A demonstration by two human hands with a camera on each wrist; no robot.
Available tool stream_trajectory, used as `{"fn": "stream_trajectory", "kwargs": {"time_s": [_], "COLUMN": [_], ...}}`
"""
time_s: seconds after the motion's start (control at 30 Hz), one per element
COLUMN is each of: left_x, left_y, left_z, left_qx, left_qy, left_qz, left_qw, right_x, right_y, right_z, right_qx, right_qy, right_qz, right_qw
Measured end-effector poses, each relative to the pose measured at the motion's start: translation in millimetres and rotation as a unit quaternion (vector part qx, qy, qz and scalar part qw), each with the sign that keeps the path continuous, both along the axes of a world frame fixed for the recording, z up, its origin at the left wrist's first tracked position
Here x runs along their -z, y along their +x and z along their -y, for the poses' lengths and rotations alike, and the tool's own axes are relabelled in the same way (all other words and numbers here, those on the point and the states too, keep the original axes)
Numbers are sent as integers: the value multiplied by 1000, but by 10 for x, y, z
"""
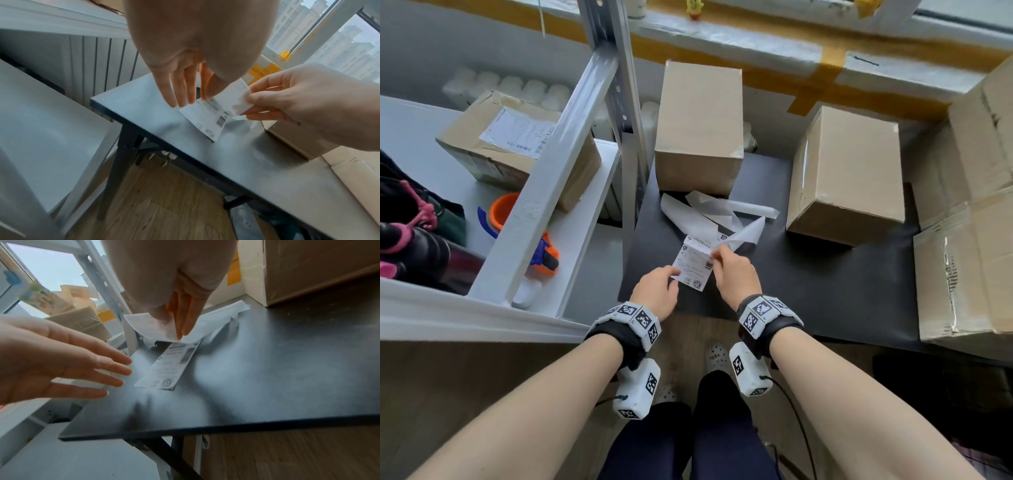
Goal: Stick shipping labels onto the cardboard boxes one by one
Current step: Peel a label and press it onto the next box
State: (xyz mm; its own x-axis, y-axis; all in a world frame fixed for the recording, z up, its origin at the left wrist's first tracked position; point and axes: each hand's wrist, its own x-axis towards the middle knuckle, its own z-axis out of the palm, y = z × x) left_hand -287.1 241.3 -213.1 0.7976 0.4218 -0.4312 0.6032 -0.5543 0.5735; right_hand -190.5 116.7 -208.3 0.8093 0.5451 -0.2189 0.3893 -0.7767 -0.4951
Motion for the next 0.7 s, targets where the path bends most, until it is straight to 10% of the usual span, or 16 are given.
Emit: {"fn": "stream_trajectory", "kwargs": {"time_s": [0.7], "left_x": [-1083], "left_y": [1020], "left_z": [88], "left_qx": [8], "left_qy": [-139], "left_qz": [184], "left_qw": [973], "right_x": [-1114], "right_y": [746], "right_z": [-46], "right_qx": [134], "right_qy": [286], "right_qz": [-115], "right_qw": [942]}}
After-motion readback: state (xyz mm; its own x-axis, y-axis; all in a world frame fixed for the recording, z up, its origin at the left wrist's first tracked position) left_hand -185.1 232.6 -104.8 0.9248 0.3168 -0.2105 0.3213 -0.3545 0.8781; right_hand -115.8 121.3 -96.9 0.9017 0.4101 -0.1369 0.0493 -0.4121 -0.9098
